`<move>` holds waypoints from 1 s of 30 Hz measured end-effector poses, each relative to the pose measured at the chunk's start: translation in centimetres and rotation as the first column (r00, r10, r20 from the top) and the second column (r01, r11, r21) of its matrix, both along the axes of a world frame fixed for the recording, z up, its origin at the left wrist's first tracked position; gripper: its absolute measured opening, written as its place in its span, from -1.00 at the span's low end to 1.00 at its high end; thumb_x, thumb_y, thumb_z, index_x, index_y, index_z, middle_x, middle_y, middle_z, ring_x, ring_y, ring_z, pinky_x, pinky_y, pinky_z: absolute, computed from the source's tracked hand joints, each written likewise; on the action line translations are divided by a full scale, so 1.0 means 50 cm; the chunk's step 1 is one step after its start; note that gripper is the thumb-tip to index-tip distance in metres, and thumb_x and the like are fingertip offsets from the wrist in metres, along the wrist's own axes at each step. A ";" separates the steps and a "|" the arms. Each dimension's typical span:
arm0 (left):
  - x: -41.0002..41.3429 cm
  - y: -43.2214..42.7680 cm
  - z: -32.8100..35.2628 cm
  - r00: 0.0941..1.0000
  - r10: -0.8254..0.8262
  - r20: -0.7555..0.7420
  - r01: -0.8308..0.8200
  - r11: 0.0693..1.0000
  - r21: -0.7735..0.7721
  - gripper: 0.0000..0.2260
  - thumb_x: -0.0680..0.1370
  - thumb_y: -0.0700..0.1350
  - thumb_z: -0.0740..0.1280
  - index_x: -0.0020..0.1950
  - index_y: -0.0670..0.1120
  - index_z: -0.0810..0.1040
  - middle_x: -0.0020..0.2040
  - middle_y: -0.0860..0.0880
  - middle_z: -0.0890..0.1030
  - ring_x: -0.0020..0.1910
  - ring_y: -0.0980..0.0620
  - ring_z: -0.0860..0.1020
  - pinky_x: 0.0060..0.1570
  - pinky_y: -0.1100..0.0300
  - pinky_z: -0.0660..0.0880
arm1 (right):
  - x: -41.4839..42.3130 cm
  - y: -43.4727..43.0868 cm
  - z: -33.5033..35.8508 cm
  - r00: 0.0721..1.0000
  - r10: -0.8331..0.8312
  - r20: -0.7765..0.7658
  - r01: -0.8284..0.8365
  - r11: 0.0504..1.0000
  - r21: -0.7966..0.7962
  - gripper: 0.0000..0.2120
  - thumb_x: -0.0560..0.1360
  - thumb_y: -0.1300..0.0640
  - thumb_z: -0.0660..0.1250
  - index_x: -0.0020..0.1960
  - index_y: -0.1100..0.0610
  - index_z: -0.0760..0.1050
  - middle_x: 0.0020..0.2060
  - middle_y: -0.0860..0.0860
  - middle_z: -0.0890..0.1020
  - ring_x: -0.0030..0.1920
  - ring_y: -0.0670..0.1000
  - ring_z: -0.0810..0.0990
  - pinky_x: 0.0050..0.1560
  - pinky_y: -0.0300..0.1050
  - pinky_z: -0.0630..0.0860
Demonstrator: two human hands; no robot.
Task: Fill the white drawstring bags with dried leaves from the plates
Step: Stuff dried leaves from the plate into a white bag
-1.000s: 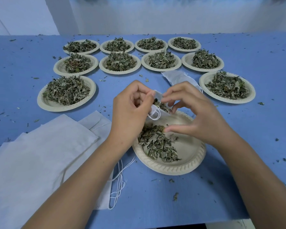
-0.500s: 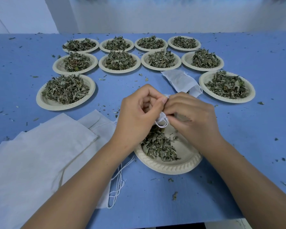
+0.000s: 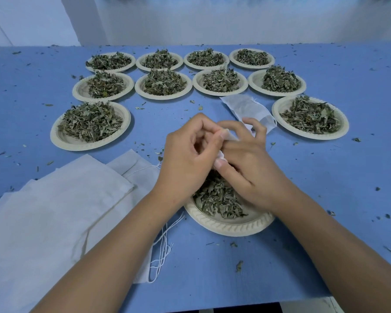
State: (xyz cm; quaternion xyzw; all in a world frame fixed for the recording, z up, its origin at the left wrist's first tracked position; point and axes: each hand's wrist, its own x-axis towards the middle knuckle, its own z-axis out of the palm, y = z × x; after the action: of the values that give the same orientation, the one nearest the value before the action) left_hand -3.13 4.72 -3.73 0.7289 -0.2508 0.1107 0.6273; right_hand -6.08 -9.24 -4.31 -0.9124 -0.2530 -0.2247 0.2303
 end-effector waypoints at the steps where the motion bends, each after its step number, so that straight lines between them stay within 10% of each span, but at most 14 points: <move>1: 0.002 0.001 0.001 1.000 0.028 -0.006 -0.028 0.999 -0.019 -0.85 0.57 -0.16 0.35 -0.17 0.03 0.52 -0.40 -0.03 0.56 -0.45 0.06 0.49 -0.41 0.24 0.43 | -0.001 -0.005 0.002 1.000 -0.006 0.030 0.005 1.000 0.029 -0.62 0.58 0.04 0.03 -0.11 0.10 0.61 0.00 -0.13 0.65 0.35 0.03 0.38 0.38 0.23 0.06; 5: 0.010 0.009 0.007 0.997 0.074 -0.031 -0.076 0.993 -0.090 -0.89 0.60 -0.16 0.33 -0.14 -0.06 0.53 -0.44 0.00 0.53 -0.48 0.17 0.45 -0.43 0.17 0.45 | -0.004 -0.038 0.016 0.971 -0.075 0.229 0.026 0.978 0.209 -0.62 0.56 0.09 0.08 -0.07 0.12 0.67 -0.03 -0.11 0.67 0.27 0.06 0.46 0.29 0.26 0.15; 12: 0.001 0.004 0.011 0.995 -0.025 -0.092 0.019 0.998 -0.065 -0.83 0.58 -0.18 0.34 -0.20 0.01 0.52 -0.45 0.09 0.53 -0.48 0.16 0.45 -0.46 0.22 0.41 | -0.001 -0.016 0.007 0.998 0.058 0.000 -0.058 0.993 0.106 -0.59 0.60 0.03 -0.02 -0.20 0.03 0.56 -0.09 -0.20 0.61 0.35 0.01 0.39 0.41 0.16 0.03; 17: 0.017 0.018 0.016 0.986 0.155 -0.068 -0.163 0.975 -0.149 -0.83 0.60 -0.17 0.31 -0.18 0.01 0.51 -0.46 0.08 0.52 -0.47 0.10 0.46 -0.41 0.17 0.43 | -0.010 -0.058 0.035 0.985 0.151 -0.087 -0.063 0.772 0.632 -0.49 0.60 0.10 0.02 -0.42 0.12 0.54 -0.45 0.11 0.59 -0.31 0.01 0.56 -0.01 -0.13 0.41; 21: 0.012 0.013 0.014 0.984 0.164 -0.066 -0.172 0.974 -0.149 -0.82 0.60 -0.17 0.31 -0.19 0.01 0.49 -0.48 0.10 0.51 -0.47 0.12 0.46 -0.40 0.29 0.42 | -0.018 -0.037 0.017 0.677 0.220 -0.702 0.025 0.947 0.322 -0.45 0.59 -0.04 0.19 -0.55 0.08 0.51 -0.56 0.14 0.55 -0.52 0.08 0.46 -0.30 -0.06 0.41; 28: 0.012 0.013 0.016 0.985 0.156 -0.066 -0.165 0.975 -0.151 -0.82 0.60 -0.17 0.32 -0.19 0.03 0.50 -0.46 0.11 0.50 -0.45 0.10 0.45 -0.38 0.21 0.43 | -0.006 -0.042 0.028 0.836 0.151 -0.527 0.002 0.960 0.279 -0.89 0.38 0.04 0.52 -0.23 0.02 0.62 -0.25 -0.02 0.60 -0.28 -0.05 0.50 -0.19 -0.10 0.45; 30: 0.011 0.012 0.017 0.985 0.155 -0.071 -0.165 0.974 -0.155 -0.81 0.60 -0.18 0.32 -0.19 0.03 0.50 -0.45 0.11 0.49 -0.44 0.10 0.43 -0.38 0.23 0.41 | -0.010 -0.040 0.031 0.792 0.193 -0.580 -0.109 0.978 0.175 -0.70 0.29 0.05 0.60 -0.02 -0.04 0.62 -0.01 0.00 0.58 -0.06 0.03 0.53 0.02 -0.06 0.49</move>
State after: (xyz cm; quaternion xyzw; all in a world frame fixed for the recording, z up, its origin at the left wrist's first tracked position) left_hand -2.58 5.32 -2.90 0.6968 -0.1631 0.1594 0.6800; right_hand -6.59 -11.23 -2.78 -0.8962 -0.2249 0.0747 0.3751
